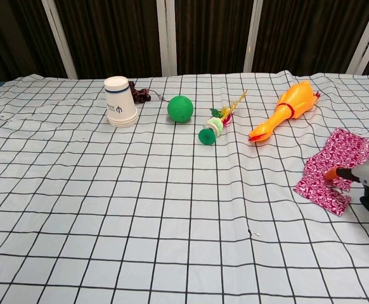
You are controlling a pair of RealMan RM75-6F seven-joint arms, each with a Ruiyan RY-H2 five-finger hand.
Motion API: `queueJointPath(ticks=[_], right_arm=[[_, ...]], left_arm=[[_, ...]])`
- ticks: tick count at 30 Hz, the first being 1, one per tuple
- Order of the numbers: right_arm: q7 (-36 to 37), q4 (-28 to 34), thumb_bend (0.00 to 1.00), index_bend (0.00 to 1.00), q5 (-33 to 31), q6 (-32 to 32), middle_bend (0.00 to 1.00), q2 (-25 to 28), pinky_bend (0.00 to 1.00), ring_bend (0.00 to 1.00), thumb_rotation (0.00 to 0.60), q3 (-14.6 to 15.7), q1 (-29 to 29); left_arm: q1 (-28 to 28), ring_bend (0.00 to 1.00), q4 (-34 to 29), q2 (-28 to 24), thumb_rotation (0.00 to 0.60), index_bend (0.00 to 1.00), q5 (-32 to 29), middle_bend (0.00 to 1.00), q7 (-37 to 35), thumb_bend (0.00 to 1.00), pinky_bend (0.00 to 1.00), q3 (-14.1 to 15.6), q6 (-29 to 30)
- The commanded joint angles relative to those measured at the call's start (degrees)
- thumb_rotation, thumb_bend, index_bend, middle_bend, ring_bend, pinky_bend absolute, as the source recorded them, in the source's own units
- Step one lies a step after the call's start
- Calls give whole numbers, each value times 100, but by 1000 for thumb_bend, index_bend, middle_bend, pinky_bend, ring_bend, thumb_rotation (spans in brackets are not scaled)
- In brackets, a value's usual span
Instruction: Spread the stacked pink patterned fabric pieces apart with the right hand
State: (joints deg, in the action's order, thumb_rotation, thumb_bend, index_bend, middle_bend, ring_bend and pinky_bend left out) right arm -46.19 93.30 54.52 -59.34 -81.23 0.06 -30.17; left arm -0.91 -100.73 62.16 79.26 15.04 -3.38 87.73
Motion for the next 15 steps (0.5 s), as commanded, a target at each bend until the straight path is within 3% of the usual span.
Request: queueJointPath(ticks=[1,15], right_arm=[[-63,6,706,140,-82,47,818,-66,652,809,600,-60,-88],[-440,-280,705,141,-818,271,818,-576,652,810,600,-264,-624]], left_arm=[[-1,29,1,-1,600,100,-3,5,-2,200,169,-1,-1],[-20,29,19,-13,600,100,-49,5,-28,200,169,-14,-37]])
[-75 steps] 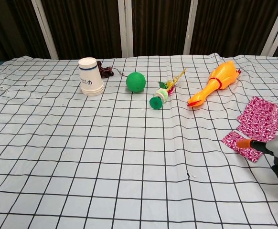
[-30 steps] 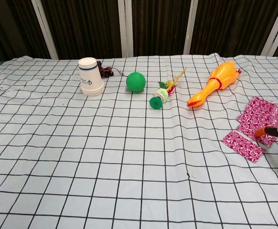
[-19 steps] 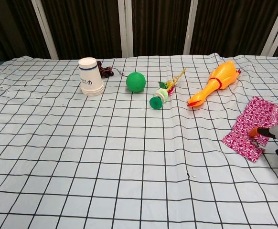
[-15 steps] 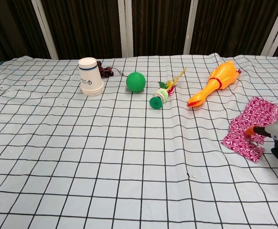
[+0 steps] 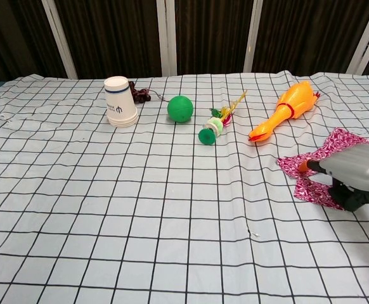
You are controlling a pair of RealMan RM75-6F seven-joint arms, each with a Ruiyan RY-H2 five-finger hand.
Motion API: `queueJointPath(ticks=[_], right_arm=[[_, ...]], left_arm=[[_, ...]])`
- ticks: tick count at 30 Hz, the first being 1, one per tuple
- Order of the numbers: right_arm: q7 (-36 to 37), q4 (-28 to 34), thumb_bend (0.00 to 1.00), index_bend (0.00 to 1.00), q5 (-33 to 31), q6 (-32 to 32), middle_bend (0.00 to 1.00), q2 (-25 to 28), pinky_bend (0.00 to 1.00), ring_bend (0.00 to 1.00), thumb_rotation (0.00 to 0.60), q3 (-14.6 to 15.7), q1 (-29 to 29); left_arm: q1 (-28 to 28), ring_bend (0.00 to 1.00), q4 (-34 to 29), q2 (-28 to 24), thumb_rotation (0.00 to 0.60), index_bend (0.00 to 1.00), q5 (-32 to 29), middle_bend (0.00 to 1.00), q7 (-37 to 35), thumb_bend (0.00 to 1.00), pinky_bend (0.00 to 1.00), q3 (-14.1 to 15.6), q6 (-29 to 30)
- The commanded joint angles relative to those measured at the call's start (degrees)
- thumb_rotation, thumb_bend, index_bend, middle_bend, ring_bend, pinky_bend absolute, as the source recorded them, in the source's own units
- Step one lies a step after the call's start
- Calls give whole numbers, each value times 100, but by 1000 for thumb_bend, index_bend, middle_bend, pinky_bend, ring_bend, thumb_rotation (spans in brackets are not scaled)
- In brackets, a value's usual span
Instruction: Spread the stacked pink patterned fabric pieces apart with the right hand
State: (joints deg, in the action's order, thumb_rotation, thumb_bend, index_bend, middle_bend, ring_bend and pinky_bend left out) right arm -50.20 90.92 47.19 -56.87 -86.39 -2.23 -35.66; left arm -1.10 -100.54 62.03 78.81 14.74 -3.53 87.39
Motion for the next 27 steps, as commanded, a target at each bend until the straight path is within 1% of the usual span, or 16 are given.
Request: queueJointPath(ticks=[1,11,18,27], right_arm=[[-49,-49,706,140,-123,25,818,-79,652,810,600,-51,-106],[-121,-135,706,140,-484,71,818,-254,652,809,600,-208,-442],[-119,-229,706,141,-734,49,818,-331,652,809,600,-342,-658],[30,-206,706,140,-645,-282,818,-345,651,809,600,-540,-769]], left_arm=[[-3,29,1,2,600,100,-6,5,4,200,169,1,-7],[-16,30,4,8,600,101,-21,5,19,200,169,2,-23],[-28,54,9,1,600,100,-26,6,3,201,169,4,-45],[-28,54,28,17,600,100,-6,8,3,201,169,4,-20]])
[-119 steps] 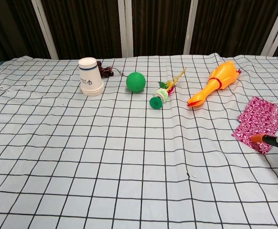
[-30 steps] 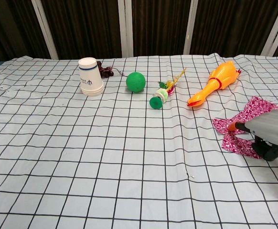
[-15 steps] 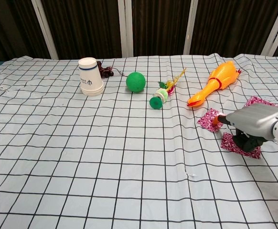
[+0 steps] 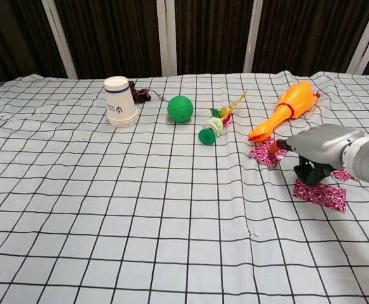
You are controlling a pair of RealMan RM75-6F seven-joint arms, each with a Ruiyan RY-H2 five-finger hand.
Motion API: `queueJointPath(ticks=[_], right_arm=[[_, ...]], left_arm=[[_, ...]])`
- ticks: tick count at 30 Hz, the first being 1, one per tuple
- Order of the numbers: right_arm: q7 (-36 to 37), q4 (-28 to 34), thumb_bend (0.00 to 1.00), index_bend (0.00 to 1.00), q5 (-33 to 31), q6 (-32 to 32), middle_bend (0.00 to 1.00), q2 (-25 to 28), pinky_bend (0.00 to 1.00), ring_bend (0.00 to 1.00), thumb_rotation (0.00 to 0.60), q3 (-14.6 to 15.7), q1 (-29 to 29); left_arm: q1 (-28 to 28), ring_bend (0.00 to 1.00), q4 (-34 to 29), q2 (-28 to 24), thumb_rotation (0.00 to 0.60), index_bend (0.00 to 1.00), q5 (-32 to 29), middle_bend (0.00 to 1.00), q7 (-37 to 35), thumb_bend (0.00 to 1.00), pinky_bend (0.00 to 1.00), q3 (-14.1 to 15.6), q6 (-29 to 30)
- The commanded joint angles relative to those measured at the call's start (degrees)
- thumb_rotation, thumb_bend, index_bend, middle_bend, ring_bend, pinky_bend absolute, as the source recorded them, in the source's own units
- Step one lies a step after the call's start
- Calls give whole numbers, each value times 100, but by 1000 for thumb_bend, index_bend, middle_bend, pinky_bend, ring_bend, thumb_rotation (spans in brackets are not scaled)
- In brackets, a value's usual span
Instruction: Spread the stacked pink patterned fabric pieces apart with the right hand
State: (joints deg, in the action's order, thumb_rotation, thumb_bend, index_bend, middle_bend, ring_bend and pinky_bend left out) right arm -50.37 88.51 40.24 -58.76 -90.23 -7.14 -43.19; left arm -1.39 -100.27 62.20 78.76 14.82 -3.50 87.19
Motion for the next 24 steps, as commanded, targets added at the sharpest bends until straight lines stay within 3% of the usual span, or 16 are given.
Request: queueJointPath(ticks=[1,8,10,12,15,18,21,24], right_arm=[[69,75,707,140,66,-129,818,75,651,809,600,-57,-12],[178,720,706,140,387,-556,818,503,652,804,600,87,175],[211,911,706,133,495,-676,780,614,644,761,600,139,244],[295,1284,706,104,636,-898,654,834,594,665,600,228,402],[472,1943,677,35,888,-1230,372,1269,427,449,600,450,714],[827,2322,616,2,1431,-1617,203,1576,331,319,600,728,1100],[1562,2473,565,0,2467,-2210,117,1843,286,233,600,1200,1721],[2245,2141,552,0,3512,-2751,93,1917,259,201,600,1553,2203]], left_arm=[[2,54,-1,-3,600,100,-4,8,-10,201,169,2,-3],[2,54,-5,-19,600,100,14,8,-47,201,169,10,-5],[4,54,-7,-22,600,100,17,8,-52,201,169,10,0],[9,54,-12,-30,600,100,24,8,-78,200,169,10,11],[29,54,-12,-52,600,100,49,9,-140,201,169,11,48],[43,54,-13,-77,600,100,83,9,-207,201,169,22,64],[62,54,-17,-115,600,100,158,9,-301,201,169,49,90],[83,54,1,-139,600,100,225,10,-388,201,169,64,131]])
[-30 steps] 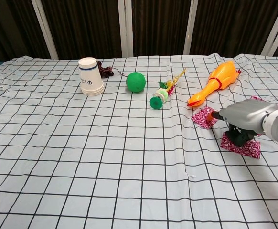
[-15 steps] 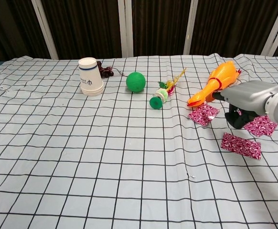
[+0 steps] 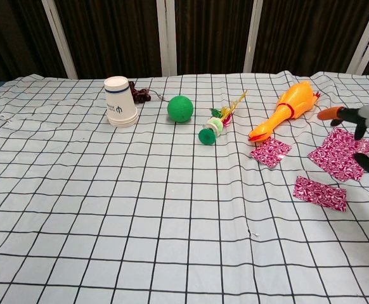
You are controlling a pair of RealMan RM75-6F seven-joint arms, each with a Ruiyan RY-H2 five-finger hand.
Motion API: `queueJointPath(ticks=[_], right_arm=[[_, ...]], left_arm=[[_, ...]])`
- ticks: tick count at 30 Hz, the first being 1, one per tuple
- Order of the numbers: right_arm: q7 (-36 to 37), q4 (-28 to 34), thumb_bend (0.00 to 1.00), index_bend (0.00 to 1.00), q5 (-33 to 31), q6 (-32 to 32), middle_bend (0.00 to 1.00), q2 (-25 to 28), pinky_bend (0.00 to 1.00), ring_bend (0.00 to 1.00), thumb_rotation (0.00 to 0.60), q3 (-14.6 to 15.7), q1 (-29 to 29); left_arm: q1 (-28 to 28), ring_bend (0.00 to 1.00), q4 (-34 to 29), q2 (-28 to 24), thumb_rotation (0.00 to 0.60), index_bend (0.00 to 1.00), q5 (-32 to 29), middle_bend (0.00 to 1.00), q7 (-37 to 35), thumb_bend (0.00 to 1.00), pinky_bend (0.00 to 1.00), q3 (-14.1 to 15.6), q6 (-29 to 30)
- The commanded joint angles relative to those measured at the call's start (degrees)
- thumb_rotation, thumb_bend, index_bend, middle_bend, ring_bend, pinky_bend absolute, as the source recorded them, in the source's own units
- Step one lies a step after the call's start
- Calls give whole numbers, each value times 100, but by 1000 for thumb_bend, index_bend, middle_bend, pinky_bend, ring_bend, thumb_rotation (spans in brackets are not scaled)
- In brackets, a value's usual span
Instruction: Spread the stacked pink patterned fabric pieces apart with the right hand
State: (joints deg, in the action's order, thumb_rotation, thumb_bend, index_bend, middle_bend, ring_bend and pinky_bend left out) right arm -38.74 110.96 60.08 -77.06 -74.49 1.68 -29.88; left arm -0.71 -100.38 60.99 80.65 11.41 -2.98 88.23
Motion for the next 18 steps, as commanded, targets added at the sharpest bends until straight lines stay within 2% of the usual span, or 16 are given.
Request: queueJointPath(ticks=[1,3,5,8,18], right_arm=[[1328,-272,550,0,1873,-1188,91,345,253,198,600,773,1062],[1772,-666,546,0,2454,-1571,90,322,241,192,600,962,1360],[1963,-921,524,0,2682,-1714,89,330,234,187,600,1036,1529],[1954,-1085,480,0,2739,-1799,89,351,222,175,600,1037,1702],[1929,-1121,478,0,2777,-1866,89,488,221,170,600,781,1922]], left_arm=[[25,54,16,-27,600,100,46,10,-81,201,169,13,42],[39,54,27,-46,600,100,63,10,-134,201,169,17,58],[49,54,32,-64,600,100,74,10,-174,201,169,21,67],[63,54,34,-83,600,100,83,10,-209,201,169,24,82],[64,54,47,-120,600,100,102,10,-285,201,169,46,36]])
